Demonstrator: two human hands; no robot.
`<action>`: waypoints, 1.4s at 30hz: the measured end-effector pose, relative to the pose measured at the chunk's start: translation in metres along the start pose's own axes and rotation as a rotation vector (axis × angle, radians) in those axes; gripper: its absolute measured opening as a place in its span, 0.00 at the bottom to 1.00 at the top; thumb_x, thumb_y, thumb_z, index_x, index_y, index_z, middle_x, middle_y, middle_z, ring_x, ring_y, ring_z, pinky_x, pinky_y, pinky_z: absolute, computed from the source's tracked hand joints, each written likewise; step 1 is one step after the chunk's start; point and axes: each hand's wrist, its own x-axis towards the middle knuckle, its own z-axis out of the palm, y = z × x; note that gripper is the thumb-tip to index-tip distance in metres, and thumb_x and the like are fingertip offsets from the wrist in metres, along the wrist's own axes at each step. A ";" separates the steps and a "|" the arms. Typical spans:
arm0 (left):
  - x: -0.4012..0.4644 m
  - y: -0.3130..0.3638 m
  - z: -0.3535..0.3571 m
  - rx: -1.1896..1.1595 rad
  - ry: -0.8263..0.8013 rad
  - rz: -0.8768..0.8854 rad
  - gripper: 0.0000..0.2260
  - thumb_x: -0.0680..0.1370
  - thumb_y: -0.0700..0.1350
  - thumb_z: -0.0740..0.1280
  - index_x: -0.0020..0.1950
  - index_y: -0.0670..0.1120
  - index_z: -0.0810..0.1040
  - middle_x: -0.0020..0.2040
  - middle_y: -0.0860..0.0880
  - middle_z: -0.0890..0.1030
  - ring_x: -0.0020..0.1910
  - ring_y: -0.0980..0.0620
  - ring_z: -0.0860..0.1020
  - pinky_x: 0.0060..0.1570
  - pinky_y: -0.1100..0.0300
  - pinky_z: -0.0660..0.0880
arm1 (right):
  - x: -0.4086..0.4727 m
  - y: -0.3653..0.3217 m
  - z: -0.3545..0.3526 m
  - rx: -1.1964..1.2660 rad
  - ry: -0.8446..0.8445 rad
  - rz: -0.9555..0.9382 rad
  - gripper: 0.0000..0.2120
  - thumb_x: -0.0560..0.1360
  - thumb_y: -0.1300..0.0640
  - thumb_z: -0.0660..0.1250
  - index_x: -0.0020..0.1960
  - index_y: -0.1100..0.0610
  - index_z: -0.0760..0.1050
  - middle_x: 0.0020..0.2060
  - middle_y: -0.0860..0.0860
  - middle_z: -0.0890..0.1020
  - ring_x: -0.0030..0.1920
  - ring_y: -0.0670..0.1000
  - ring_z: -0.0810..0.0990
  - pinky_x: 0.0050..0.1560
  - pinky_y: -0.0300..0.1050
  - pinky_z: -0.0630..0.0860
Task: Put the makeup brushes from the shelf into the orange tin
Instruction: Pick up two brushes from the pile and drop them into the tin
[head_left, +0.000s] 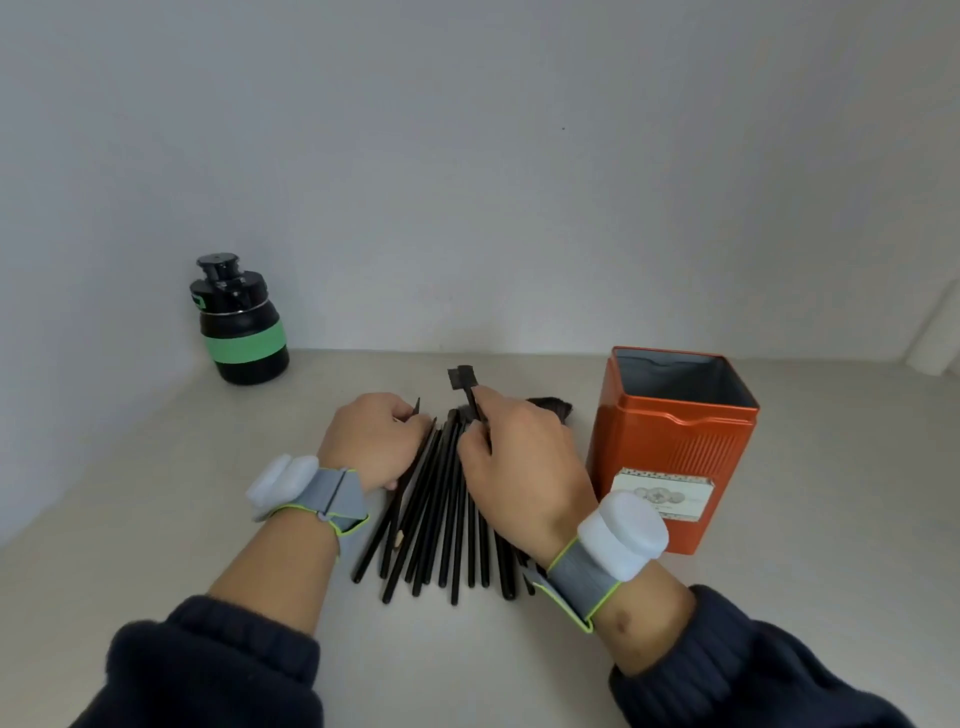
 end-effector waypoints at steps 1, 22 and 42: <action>0.000 -0.001 0.000 0.000 0.001 0.002 0.09 0.76 0.53 0.66 0.37 0.52 0.79 0.32 0.49 0.84 0.16 0.52 0.76 0.30 0.64 0.74 | -0.001 -0.001 -0.001 0.011 0.014 -0.020 0.06 0.80 0.57 0.56 0.45 0.56 0.69 0.36 0.52 0.76 0.38 0.57 0.76 0.40 0.53 0.76; -0.051 0.063 -0.030 -1.157 0.323 0.348 0.08 0.81 0.49 0.58 0.46 0.47 0.71 0.28 0.48 0.78 0.21 0.47 0.76 0.20 0.57 0.74 | -0.015 -0.013 -0.046 0.538 0.529 -0.346 0.09 0.82 0.50 0.61 0.60 0.49 0.75 0.25 0.51 0.75 0.24 0.50 0.73 0.27 0.45 0.71; -0.086 0.128 -0.003 -1.182 0.493 0.594 0.07 0.84 0.46 0.53 0.49 0.49 0.67 0.34 0.53 0.80 0.31 0.52 0.82 0.30 0.53 0.81 | -0.013 0.066 -0.125 0.822 1.126 -0.109 0.04 0.82 0.62 0.55 0.53 0.63 0.67 0.42 0.64 0.80 0.30 0.52 0.75 0.29 0.45 0.68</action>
